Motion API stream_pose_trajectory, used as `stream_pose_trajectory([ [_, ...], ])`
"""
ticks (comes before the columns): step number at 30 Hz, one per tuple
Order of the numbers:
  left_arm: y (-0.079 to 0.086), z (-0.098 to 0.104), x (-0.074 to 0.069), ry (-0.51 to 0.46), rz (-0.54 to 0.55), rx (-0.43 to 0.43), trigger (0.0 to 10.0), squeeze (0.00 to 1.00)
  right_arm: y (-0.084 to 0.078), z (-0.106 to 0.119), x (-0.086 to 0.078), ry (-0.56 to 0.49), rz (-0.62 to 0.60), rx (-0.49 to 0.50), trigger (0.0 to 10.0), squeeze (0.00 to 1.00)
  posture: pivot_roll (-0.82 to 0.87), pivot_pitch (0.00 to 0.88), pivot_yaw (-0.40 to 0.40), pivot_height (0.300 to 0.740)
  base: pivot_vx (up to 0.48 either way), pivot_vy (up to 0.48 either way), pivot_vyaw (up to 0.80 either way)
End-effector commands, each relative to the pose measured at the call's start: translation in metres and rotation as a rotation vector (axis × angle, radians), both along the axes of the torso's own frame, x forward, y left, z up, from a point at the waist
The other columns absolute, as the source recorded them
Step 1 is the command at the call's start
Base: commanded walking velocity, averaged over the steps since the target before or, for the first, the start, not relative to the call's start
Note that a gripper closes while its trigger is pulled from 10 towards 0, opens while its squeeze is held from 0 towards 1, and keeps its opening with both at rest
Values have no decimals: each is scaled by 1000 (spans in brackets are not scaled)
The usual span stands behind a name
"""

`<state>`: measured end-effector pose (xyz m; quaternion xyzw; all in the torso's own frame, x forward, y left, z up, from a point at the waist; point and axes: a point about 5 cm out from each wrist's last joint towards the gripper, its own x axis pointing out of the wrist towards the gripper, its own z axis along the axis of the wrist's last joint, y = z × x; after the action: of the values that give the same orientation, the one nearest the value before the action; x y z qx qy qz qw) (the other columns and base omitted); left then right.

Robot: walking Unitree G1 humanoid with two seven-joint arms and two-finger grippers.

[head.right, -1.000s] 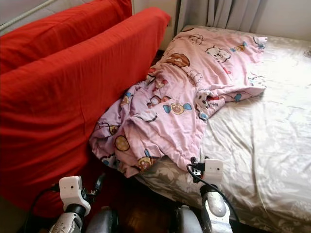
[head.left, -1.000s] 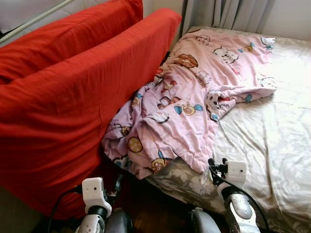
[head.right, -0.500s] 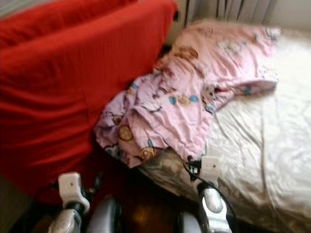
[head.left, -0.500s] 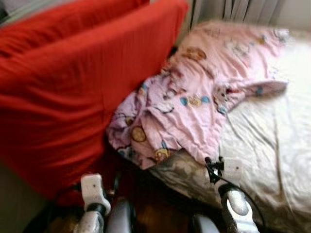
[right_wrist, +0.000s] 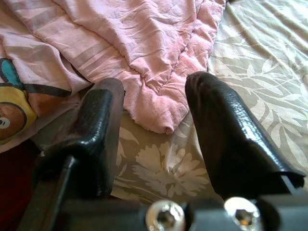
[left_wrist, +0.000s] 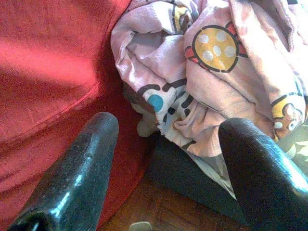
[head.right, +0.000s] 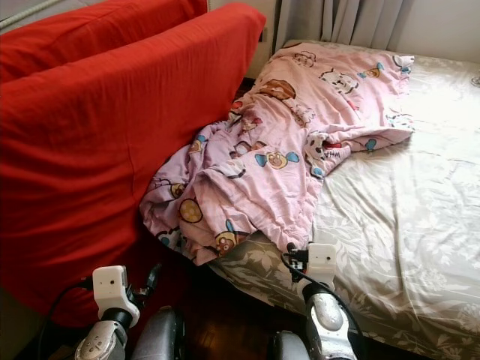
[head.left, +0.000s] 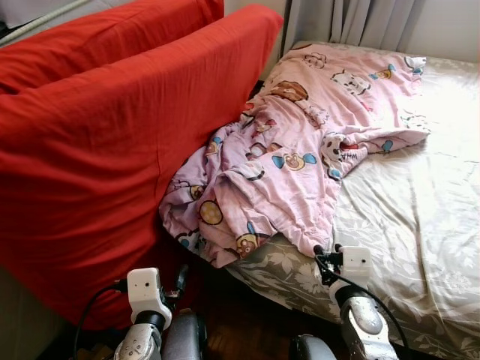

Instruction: Clean up the room

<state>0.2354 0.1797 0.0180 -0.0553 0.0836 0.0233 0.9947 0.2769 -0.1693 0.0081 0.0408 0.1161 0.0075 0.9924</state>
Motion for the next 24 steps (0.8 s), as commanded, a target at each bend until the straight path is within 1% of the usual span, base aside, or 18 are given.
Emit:
stream_pose_trajectory([
  [1,1,-5,-3,23,6,-3,10000,0,2,-2,-1,9,13,-1,10000,0,-18,129,7,627,0,0,0],
  [3,1,-5,-3,23,6,-3,10000,0,2,-2,-1,10,15,-2,10000,0,-18,129,7,627,0,0,0],
  [11,1,-5,-5,26,1,3,10000,0,2,-4,-2,16,11,7,10000,0,-19,131,6,627,256,0,0],
  [14,2,-5,-5,27,1,5,10000,0,3,-5,-3,24,31,-8,10000,0,-18,132,5,627,262,0,0],
  [24,1,-6,-6,28,-2,6,10000,0,3,-6,-4,27,42,-18,10000,0,-20,132,3,627,265,0,0],
])
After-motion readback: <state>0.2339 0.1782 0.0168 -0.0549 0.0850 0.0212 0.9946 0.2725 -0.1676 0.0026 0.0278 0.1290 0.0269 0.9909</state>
